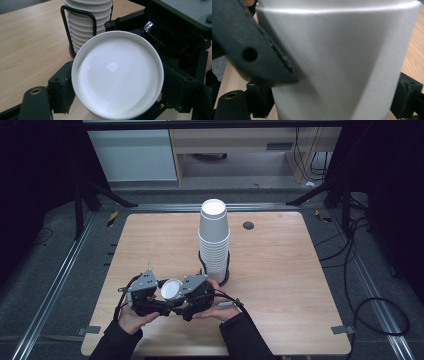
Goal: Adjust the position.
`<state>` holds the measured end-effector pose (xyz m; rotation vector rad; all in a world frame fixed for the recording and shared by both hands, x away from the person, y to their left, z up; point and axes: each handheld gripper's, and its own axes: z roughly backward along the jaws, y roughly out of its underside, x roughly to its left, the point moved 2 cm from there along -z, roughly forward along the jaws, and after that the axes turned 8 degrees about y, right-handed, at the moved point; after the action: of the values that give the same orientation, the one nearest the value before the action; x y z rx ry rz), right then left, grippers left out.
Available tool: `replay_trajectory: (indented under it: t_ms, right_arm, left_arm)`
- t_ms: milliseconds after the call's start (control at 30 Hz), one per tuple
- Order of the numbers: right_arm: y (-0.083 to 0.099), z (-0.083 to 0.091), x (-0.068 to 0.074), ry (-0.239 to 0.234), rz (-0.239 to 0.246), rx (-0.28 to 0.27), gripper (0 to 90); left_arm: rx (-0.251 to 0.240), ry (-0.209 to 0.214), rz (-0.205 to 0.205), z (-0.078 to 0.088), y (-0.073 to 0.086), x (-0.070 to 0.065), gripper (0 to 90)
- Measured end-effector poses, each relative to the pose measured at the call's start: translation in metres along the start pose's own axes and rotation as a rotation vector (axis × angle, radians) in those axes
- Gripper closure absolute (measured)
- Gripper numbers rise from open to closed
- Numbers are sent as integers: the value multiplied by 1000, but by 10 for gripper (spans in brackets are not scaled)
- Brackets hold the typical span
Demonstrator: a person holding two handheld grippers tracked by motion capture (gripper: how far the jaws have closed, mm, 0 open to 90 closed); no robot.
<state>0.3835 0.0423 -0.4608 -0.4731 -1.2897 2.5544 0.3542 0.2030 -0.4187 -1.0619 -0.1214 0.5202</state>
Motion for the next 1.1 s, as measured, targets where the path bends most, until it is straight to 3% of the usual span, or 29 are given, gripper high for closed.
replay_trajectory:
  t_ms: [533,933,1100]
  right_arm:
    - [-1,2,-3,6,-52,-15,71]
    - [-5,16,-8,29,-70,-71,55]
    - [-4,28,-12,41,-82,-92,54]
  left_arm:
    - [-25,-16,-7,2,-1,-1,230]
    - [-71,-46,14,15,-1,9,229]
    - [-112,-38,36,22,0,15,229]
